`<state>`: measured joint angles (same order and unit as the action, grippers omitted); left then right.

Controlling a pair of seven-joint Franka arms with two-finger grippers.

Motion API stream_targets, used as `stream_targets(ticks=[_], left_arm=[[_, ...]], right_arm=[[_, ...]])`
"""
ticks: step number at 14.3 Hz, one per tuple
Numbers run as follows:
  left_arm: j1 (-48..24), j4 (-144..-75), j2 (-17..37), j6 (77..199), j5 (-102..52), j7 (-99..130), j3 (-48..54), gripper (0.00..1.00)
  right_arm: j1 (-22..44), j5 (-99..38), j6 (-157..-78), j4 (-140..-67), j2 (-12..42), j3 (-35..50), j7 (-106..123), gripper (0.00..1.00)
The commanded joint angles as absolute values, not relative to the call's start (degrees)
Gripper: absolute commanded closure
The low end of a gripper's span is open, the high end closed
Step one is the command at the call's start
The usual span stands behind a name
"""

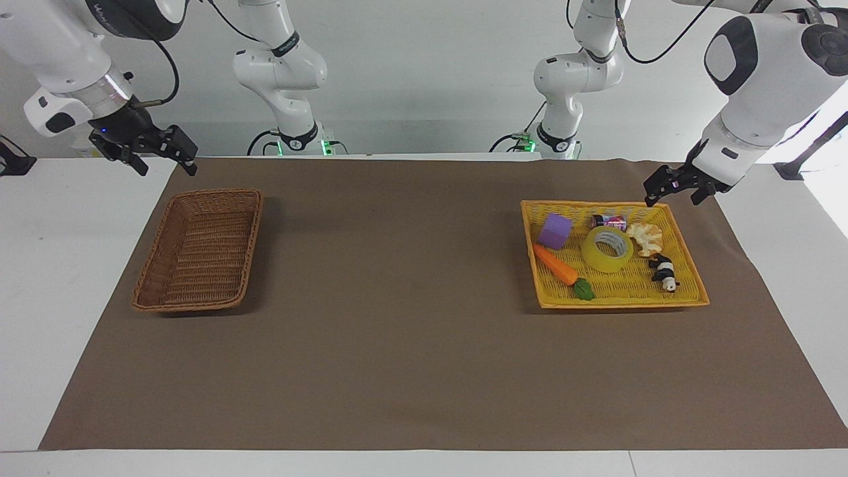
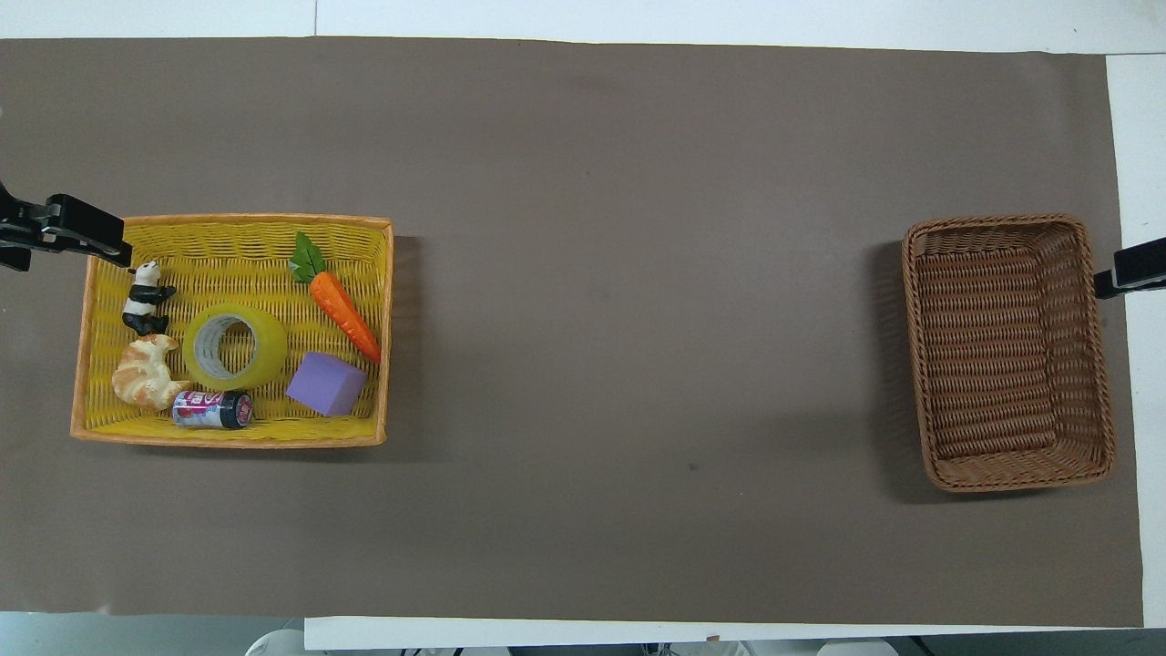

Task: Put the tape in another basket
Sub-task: 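Move the left gripper over the tape roll in the yellow basket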

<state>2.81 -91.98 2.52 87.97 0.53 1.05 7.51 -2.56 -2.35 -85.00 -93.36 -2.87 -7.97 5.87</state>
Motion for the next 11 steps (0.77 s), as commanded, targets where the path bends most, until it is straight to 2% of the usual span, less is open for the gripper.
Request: stream_targets(ticks=[1, 5, 7, 9, 11], left_arm=[[3.5, -94.0, 0.6, 88.2, 0.6, 0.5, 7.6, 0.0], [4.0, -95.8, -0.3, 88.2, 0.6, 1.9, 7.5, 0.0], [4.3, -105.0, -4.5, 93.1, 0.6, 3.1, 7.6, 0.0], [6.5, -115.7, -9.0, 105.3, 0.5, 2.6, 7.6, 0.0], [7.0, -119.2, -8.9, 108.9, 0.5, 2.3, 7.6, 0.01]], right_arm=[[-2.8, -3.3, -85.1, -94.3, -3.8, -7.8, 6.3, 0.01], [-2.8, -3.3, -85.1, -94.3, -3.8, -7.8, 6.3, 0.01], [-2.8, -3.3, -85.1, -94.3, -3.8, -7.8, 6.3, 0.01], [-2.8, -3.3, -85.1, -94.3, -3.8, -7.8, 6.2, 0.01], [-2.8, -3.3, -85.1, -94.3, -3.8, -7.8, 6.3, 0.01]])
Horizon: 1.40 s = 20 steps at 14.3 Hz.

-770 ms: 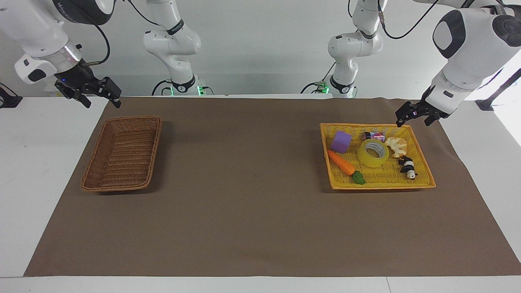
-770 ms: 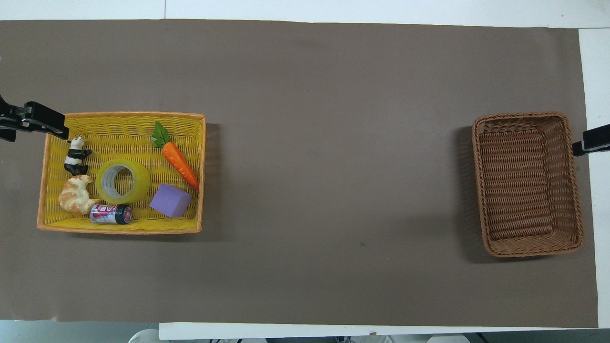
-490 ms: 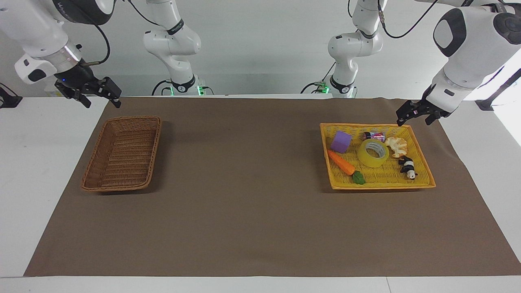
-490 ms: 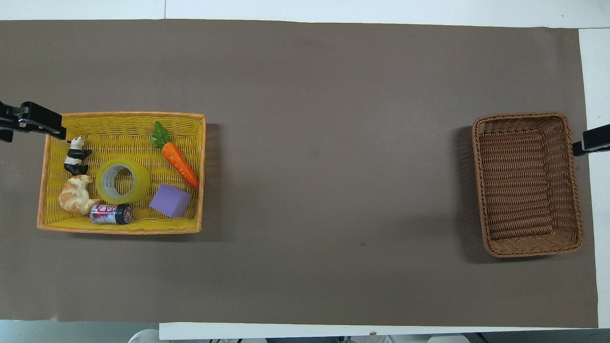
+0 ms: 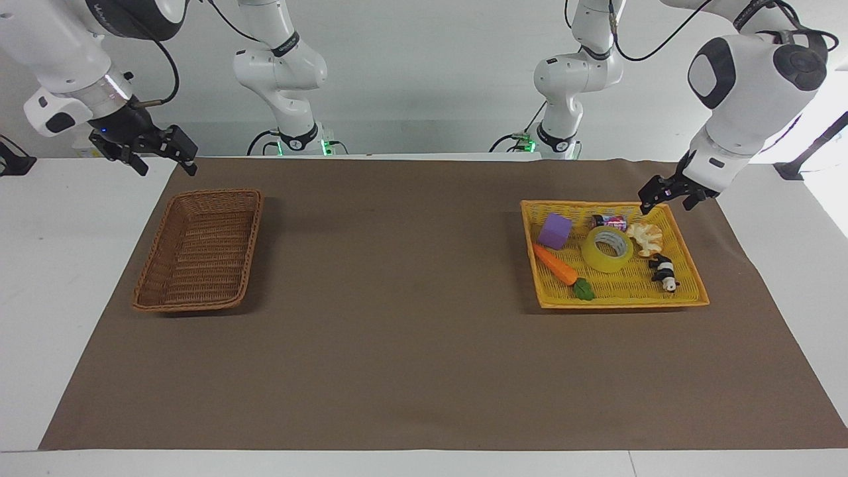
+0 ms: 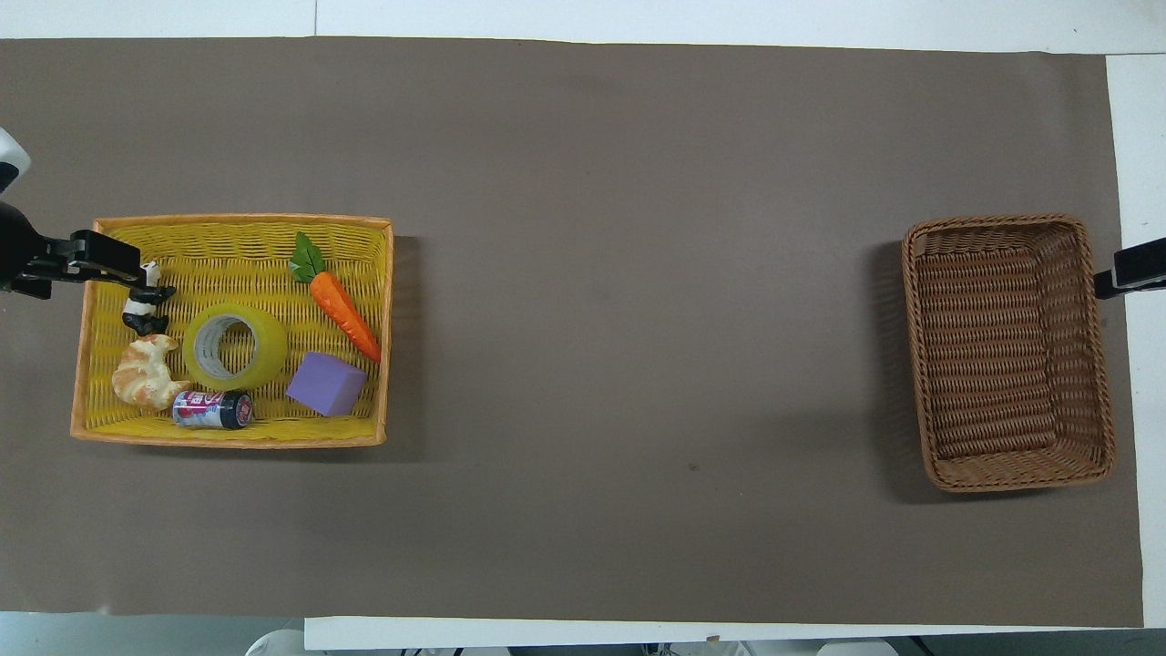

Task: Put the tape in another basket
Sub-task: 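Move the left gripper over the tape roll in the yellow basket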

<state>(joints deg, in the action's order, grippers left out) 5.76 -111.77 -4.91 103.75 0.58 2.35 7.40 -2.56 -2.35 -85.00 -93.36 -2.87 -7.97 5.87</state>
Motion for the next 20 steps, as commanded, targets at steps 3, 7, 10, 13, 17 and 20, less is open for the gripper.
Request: stream_targets(ticks=[3, 7, 10, 13, 17, 20], left_arm=[[7.3, -121.5, -6.7, 113.6, 0.5, 1.5, 7.6, 0.01], [8.8, -124.3, -4.5, 118.7, 0.5, -0.4, 7.6, 0.01], [9.6, -127.3, -4.0, 121.2, 0.5, -4.7, 7.6, 0.01], [9.7, -132.0, -3.8, 126.5, 0.5, -5.6, 7.6, 0.03], [10.5, -134.3, -4.2, 126.4, 0.5, -10.5, 7.6, 0.07], [10.1, -136.8, -5.2, 127.1, 0.5, -11.7, 7.6, 0.08]], right_arm=[[-2.8, -3.3, -85.1, -94.3, -3.8, -7.8, 6.3, 0.01], [-2.8, -3.3, -85.1, -94.3, -3.8, -7.8, 6.2, 0.01], [-2.8, -3.3, -85.1, -94.3, -3.8, -7.8, 6.3, 0.01], [-2.8, -3.3, -85.1, -94.3, -3.8, -7.8, 6.3, 0.01], [-2.8, -3.3, -85.1, -94.3, -3.8, -7.8, 6.3, 0.01], [-2.8, -3.3, -85.0, -94.3, -3.8, -7.8, 6.3, 0.01]])
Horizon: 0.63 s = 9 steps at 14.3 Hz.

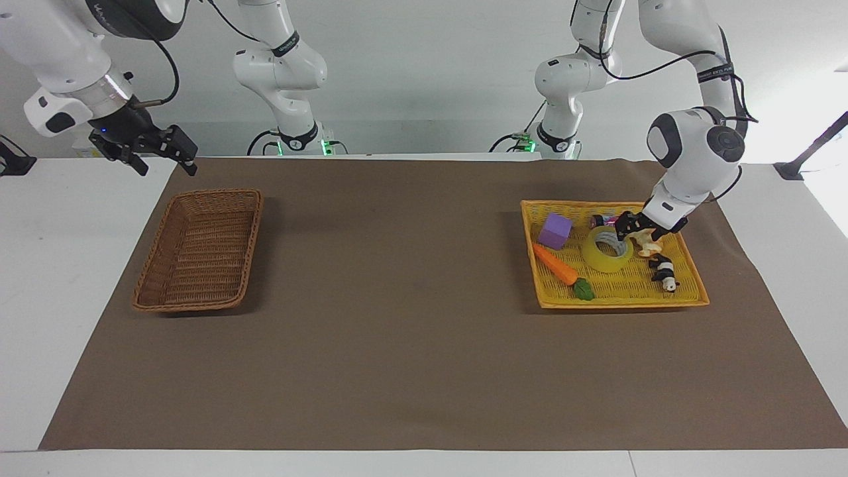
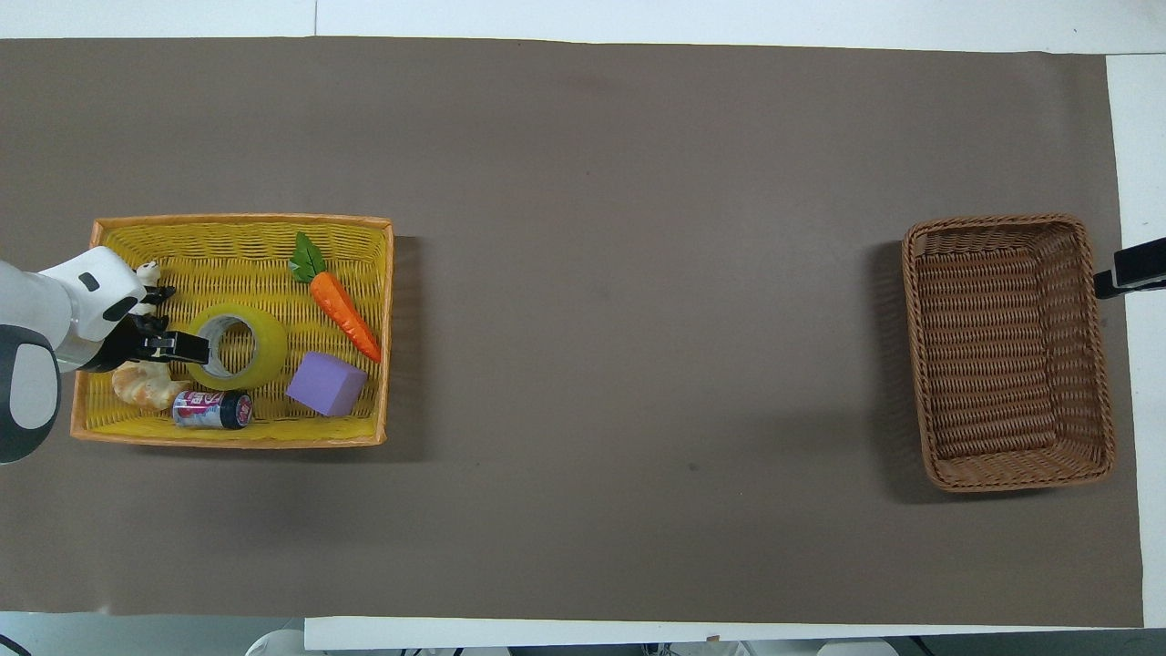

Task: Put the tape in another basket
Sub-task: 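Lower the left gripper and grasp the rim of the tape roll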

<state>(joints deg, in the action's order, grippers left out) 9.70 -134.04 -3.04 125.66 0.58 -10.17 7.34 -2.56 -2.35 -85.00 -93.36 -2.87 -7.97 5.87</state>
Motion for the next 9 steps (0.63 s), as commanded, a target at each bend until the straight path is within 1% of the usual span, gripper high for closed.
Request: stream_targets(ticks=[1, 3, 9], left_arm=[[10.2, -136.8, -4.7, 127.8, 0.5, -11.7, 7.6, 0.09], [10.2, -136.7, -2.2, 132.2, 0.5, -11.6, 7.6, 0.09], [10.0, -137.0, -1.8, 133.2, 0.5, -11.3, 7.6, 0.11]], right_arm=[[-2.8, -3.3, -85.1, -94.3, -3.8, -7.8, 6.3, 0.01], [-2.8, -3.3, -85.1, -94.3, -3.8, -7.8, 6.3, 0.01], [-2.8, -3.3, -85.1, -94.3, -3.8, -7.8, 6.3, 0.01]])
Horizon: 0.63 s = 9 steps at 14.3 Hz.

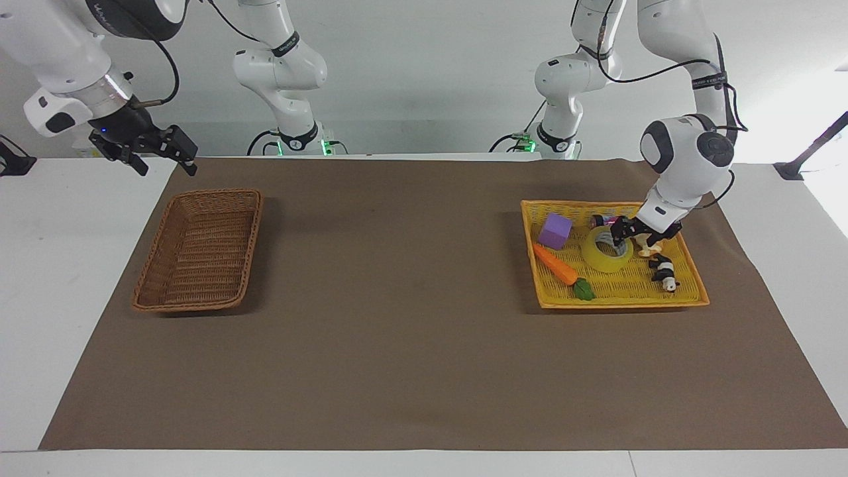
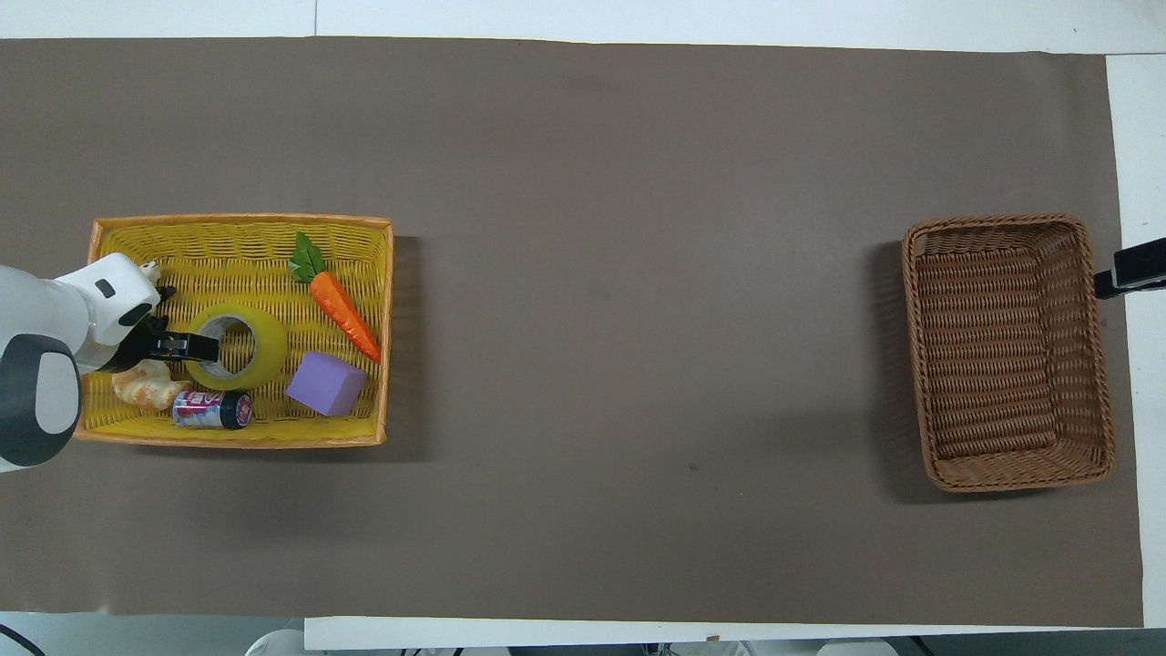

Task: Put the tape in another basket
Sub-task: 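Lower the left gripper and grasp the rim of the tape roll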

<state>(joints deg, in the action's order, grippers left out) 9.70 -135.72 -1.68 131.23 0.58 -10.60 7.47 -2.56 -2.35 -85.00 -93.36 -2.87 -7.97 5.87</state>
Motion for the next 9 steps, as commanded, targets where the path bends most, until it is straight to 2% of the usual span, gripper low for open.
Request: stream_targets(ticks=[1, 4, 5, 7, 8, 9], left_arm=[[9.8, -137.1, -1.1, 133.4, 0.5, -11.3, 7.6, 0.12], [8.9, -137.1, -0.4, 133.3, 0.5, -11.1, 7.6, 0.16], [8.5, -137.1, -0.4, 133.1, 0.5, -11.0, 7.6, 0.24], [8.6, -138.0, -0.6, 133.0, 0.5, -10.9, 7.6, 0.47], [8.7, -138.1, -0.4, 133.1, 0.5, -10.7, 7.6, 0.55], [8.7, -138.2, -0.2, 133.3, 0.5, -10.4, 7.6, 0.59]], right_arm=[[-2.8, -3.3, -85.1, -94.3, -3.8, -7.8, 6.3, 0.01], [-2.8, -3.3, -85.1, -94.3, -3.8, -7.8, 6.3, 0.01], [-2.8, -3.3, -85.1, -94.3, -3.8, -7.8, 6.3, 0.01], [-2.8, -3.3, -85.1, -94.3, -3.8, -7.8, 6.3, 0.01], [-2.8, -3.3, -85.1, -94.3, -3.8, -7.8, 6.3, 0.01], [-2.8, -3.3, -85.1, -94.3, -3.8, -7.8, 6.3, 0.01]])
